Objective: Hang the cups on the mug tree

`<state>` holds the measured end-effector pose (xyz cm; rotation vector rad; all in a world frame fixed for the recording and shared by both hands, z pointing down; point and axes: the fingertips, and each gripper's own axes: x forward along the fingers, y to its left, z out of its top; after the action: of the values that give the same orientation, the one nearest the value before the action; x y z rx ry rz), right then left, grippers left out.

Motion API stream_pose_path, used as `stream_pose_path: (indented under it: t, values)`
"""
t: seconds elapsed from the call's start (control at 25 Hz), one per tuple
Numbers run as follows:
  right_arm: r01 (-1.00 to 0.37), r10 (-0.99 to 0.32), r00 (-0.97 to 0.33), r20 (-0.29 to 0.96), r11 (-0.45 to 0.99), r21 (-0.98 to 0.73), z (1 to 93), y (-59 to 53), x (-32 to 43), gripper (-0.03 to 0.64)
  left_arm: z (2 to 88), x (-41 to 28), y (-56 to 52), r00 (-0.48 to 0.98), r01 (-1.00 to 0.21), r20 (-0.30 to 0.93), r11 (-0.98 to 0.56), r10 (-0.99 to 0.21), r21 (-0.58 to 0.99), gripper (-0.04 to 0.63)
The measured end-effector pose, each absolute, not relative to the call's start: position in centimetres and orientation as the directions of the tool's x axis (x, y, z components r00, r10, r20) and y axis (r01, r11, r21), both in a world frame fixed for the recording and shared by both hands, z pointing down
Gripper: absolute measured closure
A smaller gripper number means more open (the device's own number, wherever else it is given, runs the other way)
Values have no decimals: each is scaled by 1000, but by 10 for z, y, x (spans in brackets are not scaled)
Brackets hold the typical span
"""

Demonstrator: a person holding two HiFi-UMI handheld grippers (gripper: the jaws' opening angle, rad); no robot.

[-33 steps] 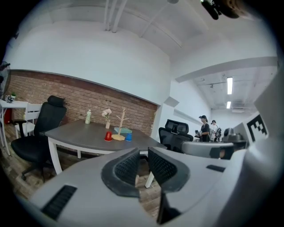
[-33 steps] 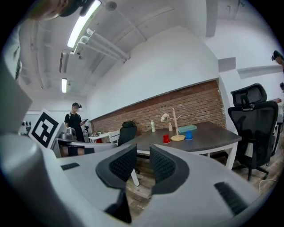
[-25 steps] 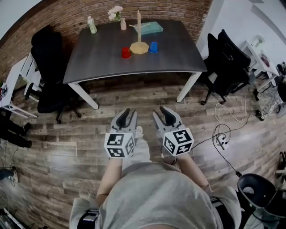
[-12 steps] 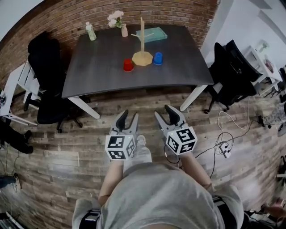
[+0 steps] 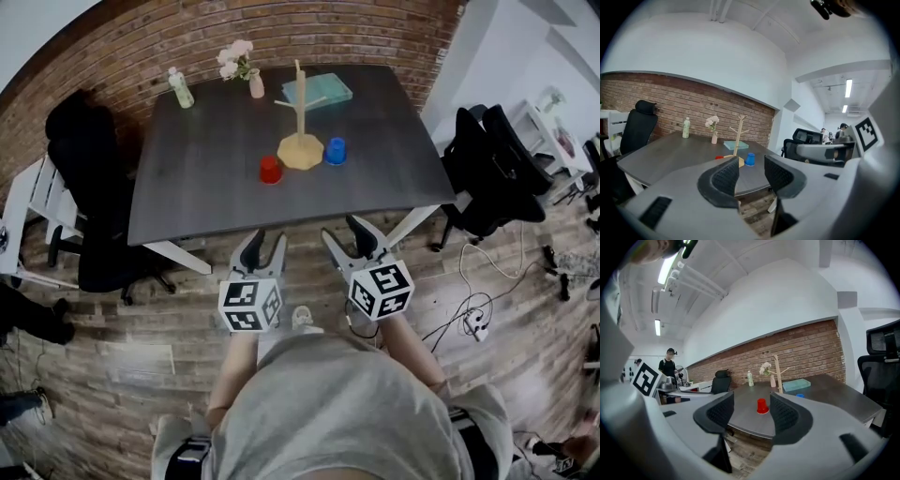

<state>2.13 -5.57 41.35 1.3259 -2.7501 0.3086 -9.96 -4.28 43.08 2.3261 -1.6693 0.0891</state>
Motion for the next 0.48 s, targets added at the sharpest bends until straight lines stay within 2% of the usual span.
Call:
stream_pose_path:
  t: [0.48]
  values:
    - [-803, -790, -594, 151, 569, -177, 420, -150, 0, 377, 449, -124, -143, 350, -933, 243, -313, -905, 179, 434]
